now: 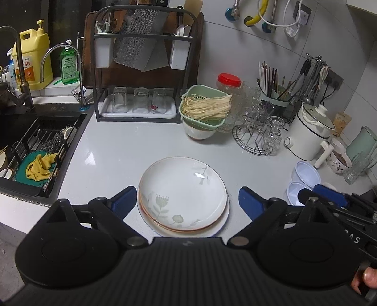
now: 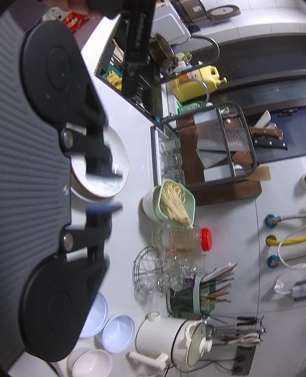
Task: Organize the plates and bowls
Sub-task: 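Move both grippers to the rim of a light blue bowl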
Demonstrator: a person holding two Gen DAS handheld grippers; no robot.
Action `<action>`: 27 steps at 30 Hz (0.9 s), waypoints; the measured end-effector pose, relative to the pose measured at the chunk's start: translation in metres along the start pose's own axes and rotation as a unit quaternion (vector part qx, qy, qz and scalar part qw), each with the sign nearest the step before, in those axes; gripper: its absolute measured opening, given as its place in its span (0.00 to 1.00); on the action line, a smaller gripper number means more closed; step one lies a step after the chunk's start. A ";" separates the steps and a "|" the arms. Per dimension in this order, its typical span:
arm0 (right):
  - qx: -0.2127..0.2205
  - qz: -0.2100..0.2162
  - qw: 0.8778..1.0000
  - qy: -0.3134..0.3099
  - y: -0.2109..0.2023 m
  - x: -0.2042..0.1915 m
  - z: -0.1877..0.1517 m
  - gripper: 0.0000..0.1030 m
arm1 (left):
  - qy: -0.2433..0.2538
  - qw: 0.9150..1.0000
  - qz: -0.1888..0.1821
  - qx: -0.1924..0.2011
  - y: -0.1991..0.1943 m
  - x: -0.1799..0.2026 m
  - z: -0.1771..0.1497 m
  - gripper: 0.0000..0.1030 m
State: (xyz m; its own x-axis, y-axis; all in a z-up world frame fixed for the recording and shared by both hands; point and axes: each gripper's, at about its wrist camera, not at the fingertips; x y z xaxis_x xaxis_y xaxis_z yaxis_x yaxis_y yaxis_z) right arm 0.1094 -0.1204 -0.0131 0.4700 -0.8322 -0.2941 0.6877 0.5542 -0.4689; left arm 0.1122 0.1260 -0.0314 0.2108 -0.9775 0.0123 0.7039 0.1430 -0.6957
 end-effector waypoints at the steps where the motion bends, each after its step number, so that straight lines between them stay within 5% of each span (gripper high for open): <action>1: 0.004 -0.004 1.000 -0.001 -0.003 0.000 -0.001 0.68 | 0.000 1.000 -0.002 0.000 -0.001 0.001 -0.001 0.93; 7: 0.009 -0.016 1.000 0.007 -0.013 0.002 -0.011 0.78 | 0.016 1.000 -0.019 0.006 -0.001 0.011 -0.006 0.93; 27: -0.003 -0.111 0.989 0.093 -0.048 0.052 -0.055 0.78 | 0.115 0.988 -0.103 -0.023 0.047 0.123 -0.016 0.93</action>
State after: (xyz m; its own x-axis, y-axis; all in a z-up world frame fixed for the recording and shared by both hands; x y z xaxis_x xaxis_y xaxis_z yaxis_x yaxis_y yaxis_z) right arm 0.0709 -0.1914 -0.0520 0.1973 -0.9226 -0.3314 0.7592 0.3577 -0.5438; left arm 0.1608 0.0098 -0.0743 -0.0971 -0.9953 -0.0037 0.6826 -0.0639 -0.7280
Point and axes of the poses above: each gripper's, at about its wrist camera, not at the fingertips, and y roughly the way its jaws point, x to its right, z to its top, and after that the axes turned 14 degrees about z, right-handed
